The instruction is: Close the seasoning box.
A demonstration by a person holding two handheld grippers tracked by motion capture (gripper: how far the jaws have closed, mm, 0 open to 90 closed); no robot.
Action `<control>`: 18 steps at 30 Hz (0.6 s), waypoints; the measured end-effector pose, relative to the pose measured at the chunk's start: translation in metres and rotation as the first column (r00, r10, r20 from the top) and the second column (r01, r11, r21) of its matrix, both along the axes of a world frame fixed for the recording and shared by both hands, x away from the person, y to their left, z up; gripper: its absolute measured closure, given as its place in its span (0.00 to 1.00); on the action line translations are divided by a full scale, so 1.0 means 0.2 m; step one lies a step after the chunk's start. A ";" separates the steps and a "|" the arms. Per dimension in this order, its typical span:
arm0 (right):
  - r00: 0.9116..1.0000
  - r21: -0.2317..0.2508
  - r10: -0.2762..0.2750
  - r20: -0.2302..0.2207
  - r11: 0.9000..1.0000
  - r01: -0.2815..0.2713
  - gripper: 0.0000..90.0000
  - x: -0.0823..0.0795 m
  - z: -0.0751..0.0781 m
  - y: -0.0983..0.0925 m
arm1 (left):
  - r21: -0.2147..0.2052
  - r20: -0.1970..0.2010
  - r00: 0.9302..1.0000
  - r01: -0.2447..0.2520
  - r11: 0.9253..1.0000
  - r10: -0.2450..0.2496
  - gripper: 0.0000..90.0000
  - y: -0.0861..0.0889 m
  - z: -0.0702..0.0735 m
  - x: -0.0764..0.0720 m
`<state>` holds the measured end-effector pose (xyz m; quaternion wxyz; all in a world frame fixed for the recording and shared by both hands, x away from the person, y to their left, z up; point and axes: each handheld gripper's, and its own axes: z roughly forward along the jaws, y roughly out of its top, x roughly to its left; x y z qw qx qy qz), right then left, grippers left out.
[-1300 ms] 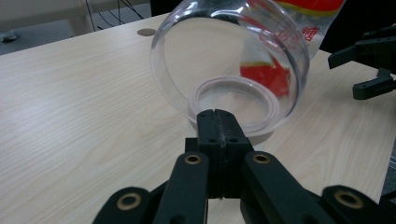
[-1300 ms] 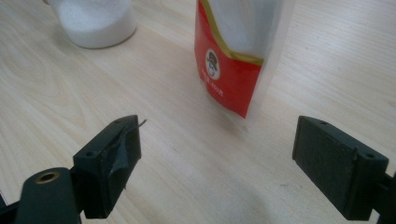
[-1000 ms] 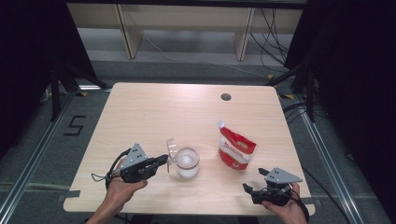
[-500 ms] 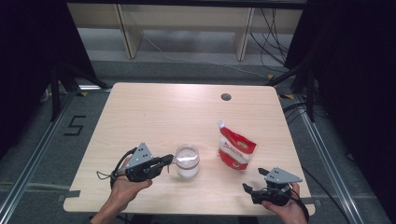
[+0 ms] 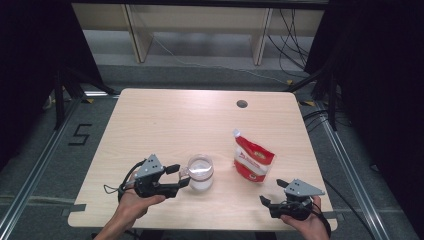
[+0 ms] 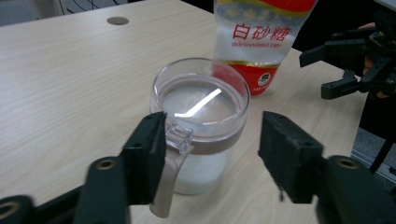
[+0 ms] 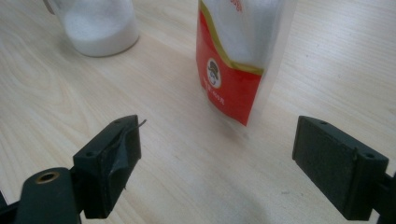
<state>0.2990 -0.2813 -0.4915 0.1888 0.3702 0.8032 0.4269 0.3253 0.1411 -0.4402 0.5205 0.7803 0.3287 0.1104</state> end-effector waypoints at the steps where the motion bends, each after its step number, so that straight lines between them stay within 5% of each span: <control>1: 1.000 0.000 0.001 0.002 1.000 -0.001 0.18 0.00 0.00 0.00 | -0.006 -0.005 1.000 0.007 1.000 -0.007 0.36 0.00 -0.01 0.00; 18: 1.000 0.016 -0.016 0.003 1.000 0.016 0.18 -0.01 0.00 0.00 | 0.026 -0.030 1.000 -0.005 1.000 0.006 0.17 0.08 -0.12 -0.08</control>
